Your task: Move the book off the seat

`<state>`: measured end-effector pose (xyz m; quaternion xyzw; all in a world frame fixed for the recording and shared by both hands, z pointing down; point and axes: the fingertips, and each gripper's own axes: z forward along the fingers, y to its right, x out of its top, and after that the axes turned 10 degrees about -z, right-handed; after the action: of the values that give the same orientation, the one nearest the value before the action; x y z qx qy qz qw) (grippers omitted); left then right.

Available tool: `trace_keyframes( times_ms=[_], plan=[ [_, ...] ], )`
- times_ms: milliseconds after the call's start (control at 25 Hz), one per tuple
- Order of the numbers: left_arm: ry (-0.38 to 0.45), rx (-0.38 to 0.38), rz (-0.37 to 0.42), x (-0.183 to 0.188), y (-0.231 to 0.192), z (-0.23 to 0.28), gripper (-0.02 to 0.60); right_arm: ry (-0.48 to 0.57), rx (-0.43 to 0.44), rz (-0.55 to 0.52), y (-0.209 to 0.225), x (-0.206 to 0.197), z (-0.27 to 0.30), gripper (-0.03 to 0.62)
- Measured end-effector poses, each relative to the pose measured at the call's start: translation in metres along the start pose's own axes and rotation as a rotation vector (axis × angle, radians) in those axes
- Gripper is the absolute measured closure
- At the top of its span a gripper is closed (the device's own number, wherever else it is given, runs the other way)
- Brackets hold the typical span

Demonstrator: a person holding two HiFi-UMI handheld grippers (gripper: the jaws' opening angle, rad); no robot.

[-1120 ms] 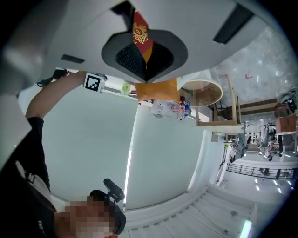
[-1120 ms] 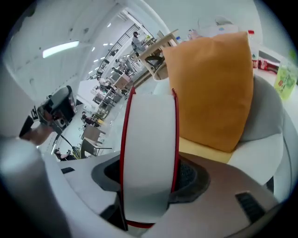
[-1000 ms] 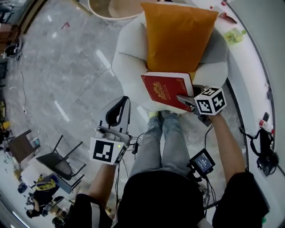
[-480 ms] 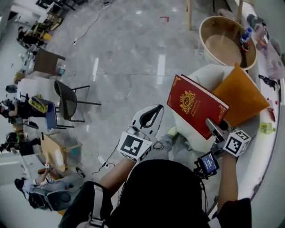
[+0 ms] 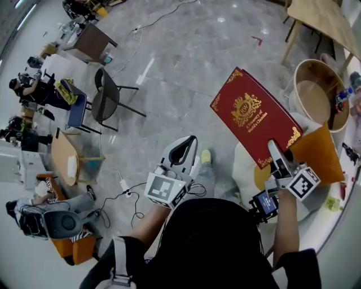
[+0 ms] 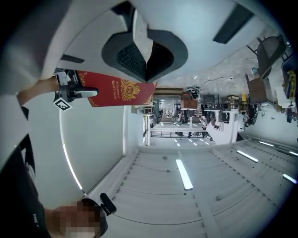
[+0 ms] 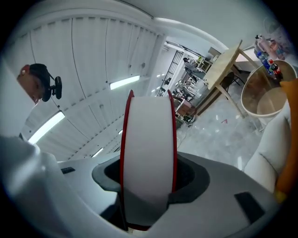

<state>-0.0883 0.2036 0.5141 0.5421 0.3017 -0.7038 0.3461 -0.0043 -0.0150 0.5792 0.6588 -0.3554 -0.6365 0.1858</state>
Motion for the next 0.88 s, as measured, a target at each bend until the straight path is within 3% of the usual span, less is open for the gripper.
trace_keyframes(
  times_ms=[240, 520, 880],
  plan=[
    [0.035, -0.037, -0.014, 0.028, -0.062, 0.026, 0.568, 0.035, -0.012, 0.008, -0.016, 0.012, 0.059, 0.35],
    [0.059, -0.101, -0.041, 0.069, -0.139, 0.071, 0.568, 0.116, -0.104, 0.005, -0.021, 0.037, 0.125, 0.35],
    [0.097, -0.252, -0.024, 0.094, -0.205, 0.119, 0.568, 0.221, -0.248, -0.092, -0.024, 0.071, 0.192, 0.35]
  ],
)
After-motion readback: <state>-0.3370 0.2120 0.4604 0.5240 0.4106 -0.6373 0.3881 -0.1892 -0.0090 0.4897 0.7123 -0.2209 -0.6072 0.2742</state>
